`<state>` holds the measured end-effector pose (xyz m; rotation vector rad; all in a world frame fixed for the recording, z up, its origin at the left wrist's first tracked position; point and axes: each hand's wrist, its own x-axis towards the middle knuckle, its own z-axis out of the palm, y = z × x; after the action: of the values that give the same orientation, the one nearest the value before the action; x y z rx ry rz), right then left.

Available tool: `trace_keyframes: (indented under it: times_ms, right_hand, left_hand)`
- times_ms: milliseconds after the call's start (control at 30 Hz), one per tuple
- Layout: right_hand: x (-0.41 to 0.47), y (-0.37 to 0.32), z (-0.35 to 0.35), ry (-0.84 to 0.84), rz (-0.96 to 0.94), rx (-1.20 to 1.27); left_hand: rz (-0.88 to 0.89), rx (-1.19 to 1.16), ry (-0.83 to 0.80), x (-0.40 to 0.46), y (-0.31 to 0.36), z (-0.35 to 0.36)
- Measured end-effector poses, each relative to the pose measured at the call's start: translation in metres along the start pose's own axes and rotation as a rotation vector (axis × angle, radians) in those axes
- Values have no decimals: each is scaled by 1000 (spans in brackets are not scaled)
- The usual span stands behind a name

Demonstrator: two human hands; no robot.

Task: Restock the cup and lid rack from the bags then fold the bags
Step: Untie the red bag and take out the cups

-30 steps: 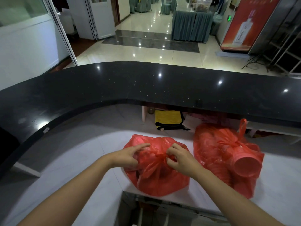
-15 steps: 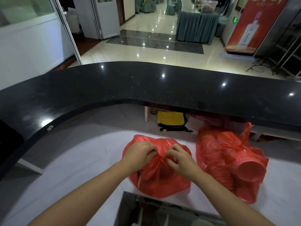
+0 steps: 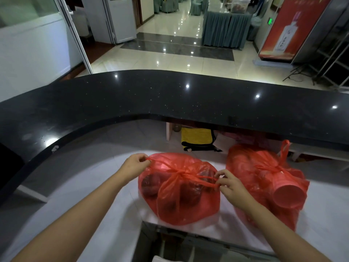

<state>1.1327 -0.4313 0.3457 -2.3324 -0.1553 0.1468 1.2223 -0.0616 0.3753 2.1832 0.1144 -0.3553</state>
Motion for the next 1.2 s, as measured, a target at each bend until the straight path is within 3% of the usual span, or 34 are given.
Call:
trace_keyframes:
  times_ms: [100, 167, 233, 267, 367, 433, 500, 600, 700, 833, 967, 1200]
  right_hand:
    - [7, -16, -5, 201, 155, 502]
    - [14, -22, -9, 281, 173, 505]
    - [23, -28, -10, 285, 113, 328]
    - [28, -33, -8, 267, 59, 232]
    - [43, -44, 0, 87, -116, -29]
    - [53, -47, 9, -104, -227, -215]
    - [61, -50, 20, -174, -324, -347]
    - [67, -55, 34, -111, -402, -336]
    - [65, -55, 37, -50, -400, -284]
    - [53, -48, 34, -6, -382, -273]
    - [37, -30, 23, 74, -293, -264]
    - [-1, 12, -4, 80, -142, -415]
  left_hand:
    - [50, -104, -418, -17, 4, -5]
    - [77, -168, -443, -24, 6, -4]
    - [84, -320, -277, -28, 7, 2]
    - [114, -349, -120, -29, 8, 5]
    - [514, 39, 422, -34, 12, 11]
    - [887, 287, 484, -38, 17, 20]
    - [1038, 435, 349, -40, 21, 38]
    - [842, 539, 120, -38, 20, 65]
    - [695, 626, 71, -27, 16, 79]
    - [697, 417, 116, -22, 15, 80]
    - [660, 364, 226, -24, 1, 66]
    - [58, 144, 377, -13, -53, 14]
